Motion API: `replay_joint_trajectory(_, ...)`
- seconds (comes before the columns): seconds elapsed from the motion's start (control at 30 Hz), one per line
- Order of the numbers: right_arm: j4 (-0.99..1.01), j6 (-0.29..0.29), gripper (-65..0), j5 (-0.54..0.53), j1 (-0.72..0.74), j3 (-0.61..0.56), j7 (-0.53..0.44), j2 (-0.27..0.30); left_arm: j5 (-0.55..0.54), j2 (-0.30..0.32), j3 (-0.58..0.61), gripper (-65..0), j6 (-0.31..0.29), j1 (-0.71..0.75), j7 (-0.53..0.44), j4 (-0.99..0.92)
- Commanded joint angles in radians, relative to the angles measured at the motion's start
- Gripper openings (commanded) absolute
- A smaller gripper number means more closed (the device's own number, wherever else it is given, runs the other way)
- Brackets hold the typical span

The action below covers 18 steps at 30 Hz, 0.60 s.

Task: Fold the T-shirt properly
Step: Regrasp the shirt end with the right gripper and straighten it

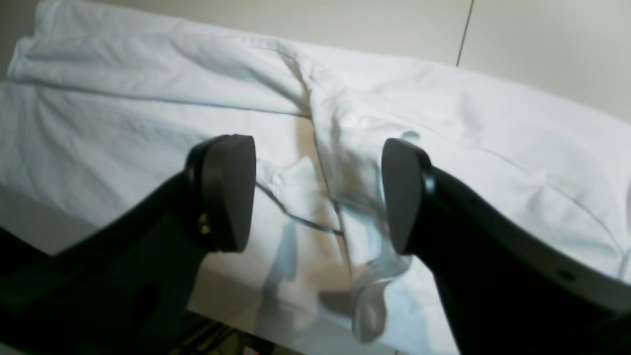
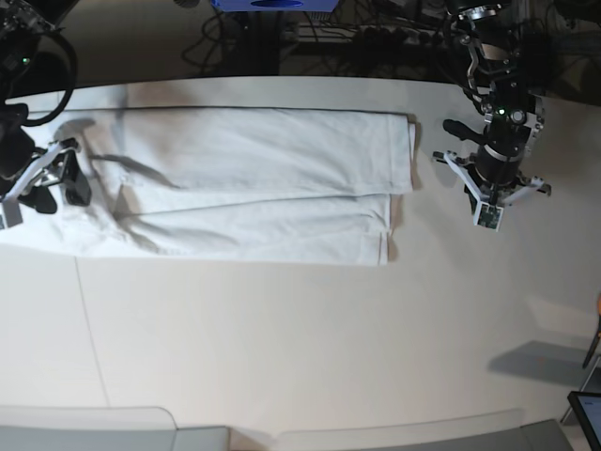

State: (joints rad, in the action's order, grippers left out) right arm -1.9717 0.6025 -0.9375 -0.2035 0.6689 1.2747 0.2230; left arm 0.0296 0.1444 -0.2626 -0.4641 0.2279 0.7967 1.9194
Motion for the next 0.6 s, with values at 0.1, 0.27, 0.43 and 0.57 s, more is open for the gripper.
replay_joint_trajectory(0.1, 0.007, -0.008, -26.4, -0.016, 0.005, 0.002, -0.057, 0.023, 0.000, 0.016, -0.004, -65.0, 0.009, -0.005, -0.016, 0.018)
replay_joint_trajectory(0.27, 0.056, -0.008, -26.4, 0.102, 0.011, 0.001, -0.060, 0.019, 0.000, 0.016, -0.004, -65.0, 0.009, -0.005, -0.016, 0.018)
replay_joint_trajectory(0.43, 0.062, -0.008, -26.4, 0.125, 0.016, 0.001, -0.062, 0.019, 0.000, 0.016, -0.004, -65.0, 0.009, -0.005, -0.016, 0.018)
replay_joint_trajectory(0.57, 0.064, -0.008, -26.4, 0.125, 0.017, -0.001, -0.062, 0.016, 0.000, 0.016, -0.004, -65.0, 0.009, -0.006, -0.016, 0.018)
